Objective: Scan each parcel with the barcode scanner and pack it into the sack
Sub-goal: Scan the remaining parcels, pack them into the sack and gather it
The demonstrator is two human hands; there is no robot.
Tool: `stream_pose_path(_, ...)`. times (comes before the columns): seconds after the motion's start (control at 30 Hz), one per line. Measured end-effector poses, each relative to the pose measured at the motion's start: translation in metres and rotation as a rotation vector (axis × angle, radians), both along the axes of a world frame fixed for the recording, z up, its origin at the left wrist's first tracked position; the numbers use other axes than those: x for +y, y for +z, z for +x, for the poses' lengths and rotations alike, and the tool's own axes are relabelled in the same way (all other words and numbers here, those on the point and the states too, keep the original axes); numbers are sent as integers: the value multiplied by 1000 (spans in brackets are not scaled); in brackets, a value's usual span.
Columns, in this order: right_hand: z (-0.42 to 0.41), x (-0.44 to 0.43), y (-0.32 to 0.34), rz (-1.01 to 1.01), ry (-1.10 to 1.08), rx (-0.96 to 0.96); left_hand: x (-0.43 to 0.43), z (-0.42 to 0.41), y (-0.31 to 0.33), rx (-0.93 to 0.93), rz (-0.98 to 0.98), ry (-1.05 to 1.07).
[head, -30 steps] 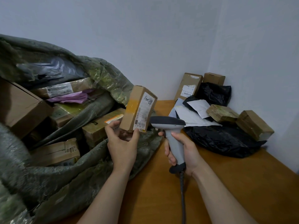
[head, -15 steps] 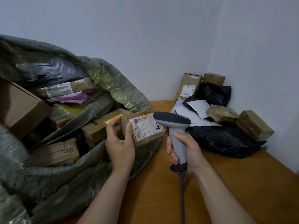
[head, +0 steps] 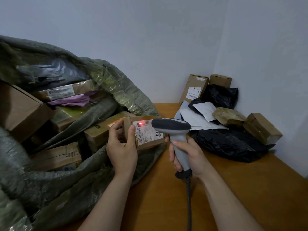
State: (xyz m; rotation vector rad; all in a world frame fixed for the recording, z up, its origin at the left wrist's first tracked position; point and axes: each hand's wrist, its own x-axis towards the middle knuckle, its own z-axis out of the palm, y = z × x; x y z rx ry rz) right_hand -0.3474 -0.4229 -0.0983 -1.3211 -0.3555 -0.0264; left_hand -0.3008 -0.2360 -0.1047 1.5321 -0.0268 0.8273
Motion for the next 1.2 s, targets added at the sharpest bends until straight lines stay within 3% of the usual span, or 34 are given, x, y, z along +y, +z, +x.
stream_pose_path(0.83,4,0,-3,14,19,2,2,1,0,19,22,26)
stream_pose_path(1.2,7,0,-9,43,-34,26,1,-6,0,11,158,63)
